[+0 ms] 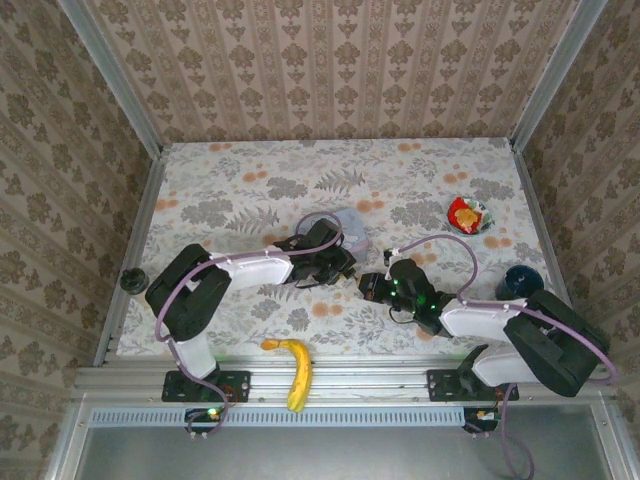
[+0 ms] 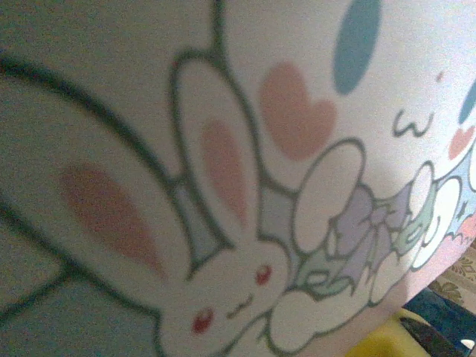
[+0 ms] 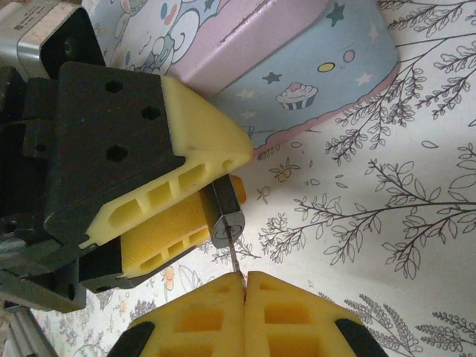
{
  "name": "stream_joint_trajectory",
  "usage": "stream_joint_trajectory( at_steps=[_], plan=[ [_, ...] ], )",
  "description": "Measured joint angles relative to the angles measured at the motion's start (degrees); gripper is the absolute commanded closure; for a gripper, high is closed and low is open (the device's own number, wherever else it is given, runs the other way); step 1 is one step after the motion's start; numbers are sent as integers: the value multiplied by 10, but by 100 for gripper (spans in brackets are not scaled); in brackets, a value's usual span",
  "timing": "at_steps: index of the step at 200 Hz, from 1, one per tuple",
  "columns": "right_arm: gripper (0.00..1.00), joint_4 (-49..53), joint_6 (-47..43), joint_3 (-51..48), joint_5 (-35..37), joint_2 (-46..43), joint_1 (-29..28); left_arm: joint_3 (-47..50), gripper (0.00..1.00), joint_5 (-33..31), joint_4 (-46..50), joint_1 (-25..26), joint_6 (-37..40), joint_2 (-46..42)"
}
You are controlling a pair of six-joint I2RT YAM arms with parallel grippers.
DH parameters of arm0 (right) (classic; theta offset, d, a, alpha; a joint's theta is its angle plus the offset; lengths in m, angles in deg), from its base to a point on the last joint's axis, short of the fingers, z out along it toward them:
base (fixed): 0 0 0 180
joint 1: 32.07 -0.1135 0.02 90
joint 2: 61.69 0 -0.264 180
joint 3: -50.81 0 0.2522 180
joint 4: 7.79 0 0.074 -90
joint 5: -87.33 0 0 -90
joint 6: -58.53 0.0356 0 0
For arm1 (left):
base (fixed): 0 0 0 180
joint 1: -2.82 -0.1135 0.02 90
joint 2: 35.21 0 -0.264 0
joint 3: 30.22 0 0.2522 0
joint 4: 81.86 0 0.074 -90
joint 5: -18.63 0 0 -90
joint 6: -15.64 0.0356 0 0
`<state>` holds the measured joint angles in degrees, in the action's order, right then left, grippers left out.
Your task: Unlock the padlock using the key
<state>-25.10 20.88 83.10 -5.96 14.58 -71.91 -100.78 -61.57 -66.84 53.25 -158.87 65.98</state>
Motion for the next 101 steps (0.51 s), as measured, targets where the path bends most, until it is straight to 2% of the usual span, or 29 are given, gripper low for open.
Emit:
stream_joint_trajectory(
  at_steps=[101],
  plan=[
    [100,-61,6,0,43,48,-24,-8,90,-2,10,1,-5,3]
  ],
)
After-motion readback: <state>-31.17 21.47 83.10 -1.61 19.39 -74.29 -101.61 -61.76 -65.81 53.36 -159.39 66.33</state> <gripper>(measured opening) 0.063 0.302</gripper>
